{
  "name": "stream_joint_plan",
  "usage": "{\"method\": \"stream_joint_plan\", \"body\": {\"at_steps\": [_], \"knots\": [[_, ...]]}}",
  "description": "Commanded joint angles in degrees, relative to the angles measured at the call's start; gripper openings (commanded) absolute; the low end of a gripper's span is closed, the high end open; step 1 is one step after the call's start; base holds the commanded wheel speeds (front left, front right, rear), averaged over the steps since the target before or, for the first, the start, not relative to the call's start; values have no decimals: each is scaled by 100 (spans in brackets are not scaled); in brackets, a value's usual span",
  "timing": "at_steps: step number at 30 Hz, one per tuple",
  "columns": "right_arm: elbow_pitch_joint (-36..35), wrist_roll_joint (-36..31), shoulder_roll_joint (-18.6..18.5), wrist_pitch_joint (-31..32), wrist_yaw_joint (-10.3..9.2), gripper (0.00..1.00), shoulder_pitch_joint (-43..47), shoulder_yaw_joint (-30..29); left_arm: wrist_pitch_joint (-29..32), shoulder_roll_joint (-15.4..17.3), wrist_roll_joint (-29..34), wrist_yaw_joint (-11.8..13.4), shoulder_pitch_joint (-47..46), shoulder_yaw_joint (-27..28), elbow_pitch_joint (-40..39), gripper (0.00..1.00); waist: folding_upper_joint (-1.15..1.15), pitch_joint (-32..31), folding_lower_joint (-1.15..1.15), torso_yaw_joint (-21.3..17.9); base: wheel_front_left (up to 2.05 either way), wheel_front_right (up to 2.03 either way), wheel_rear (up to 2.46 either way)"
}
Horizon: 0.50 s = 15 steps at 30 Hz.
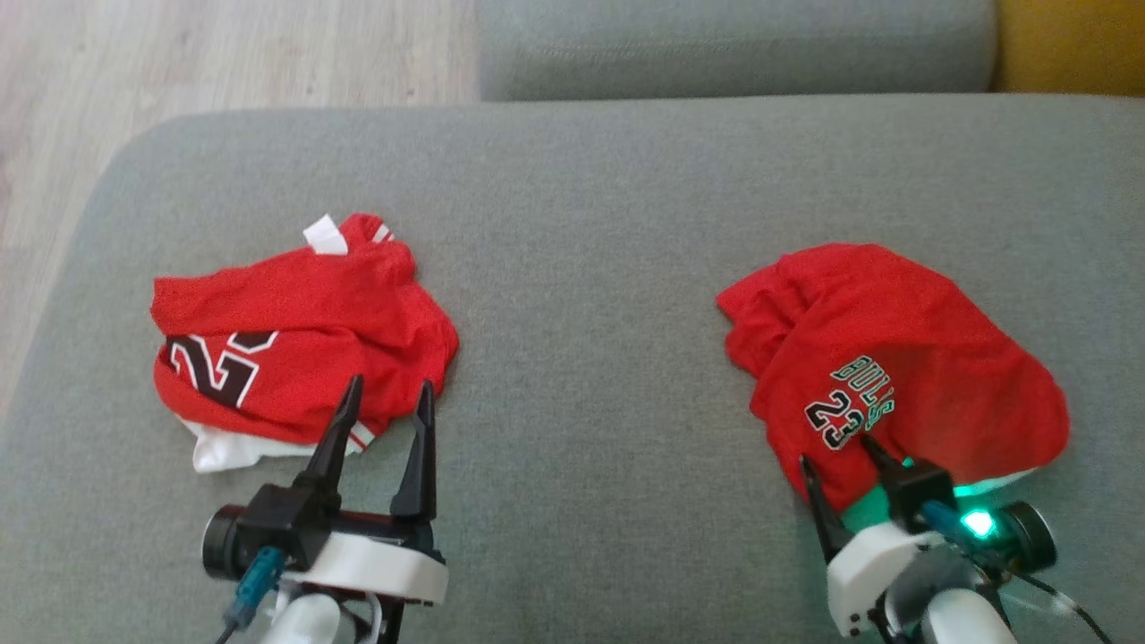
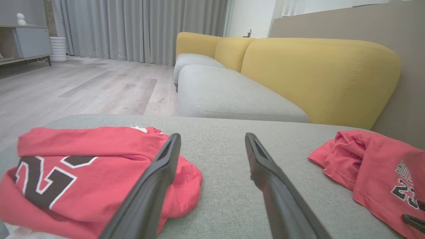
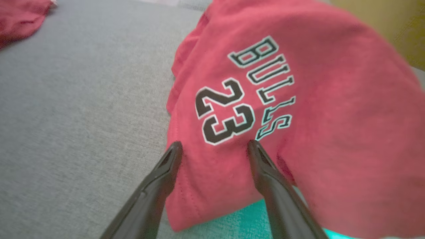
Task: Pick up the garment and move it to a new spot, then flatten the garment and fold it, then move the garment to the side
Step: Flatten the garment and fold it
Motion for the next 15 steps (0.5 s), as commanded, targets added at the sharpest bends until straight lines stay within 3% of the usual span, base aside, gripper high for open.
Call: {"method": "stream_joint_plan", "body": {"at_steps": [1, 9, 10, 11, 12, 15], "knots": [[-79, -191, -34, 4, 43, 100, -244, 155, -54, 5, 53, -31, -344, 270, -140, 100, 0, 113, -1, 76, 0, 0, 0], [815, -224, -34, 369, 43, 100, -753, 234, -54, -162, 232, -197, -487, 437, -22, 100, 0, 419, -1, 227, 0, 0, 0], [927, -205, -34, 433, 43, 92, -797, 258, -54, -181, 253, -218, -495, 456, -7, 100, 0, 427, -1, 238, 0, 0, 0], [1026, -158, -34, 479, 43, 36, -838, 282, -54, -201, 273, -240, -503, 473, 10, 100, 0, 427, -1, 249, 0, 0, 0], [1093, -97, -34, 470, 43, 0, -879, 315, -54, -222, 291, -259, -512, 487, 30, 100, 0, 420, -1, 261, 0, 0, 0], [1174, 85, -34, 322, 43, 0, -1000, 331, -54, -277, 338, -302, -523, 537, 91, 100, 0, 362, -1, 277, 0, 0, 0]]}}
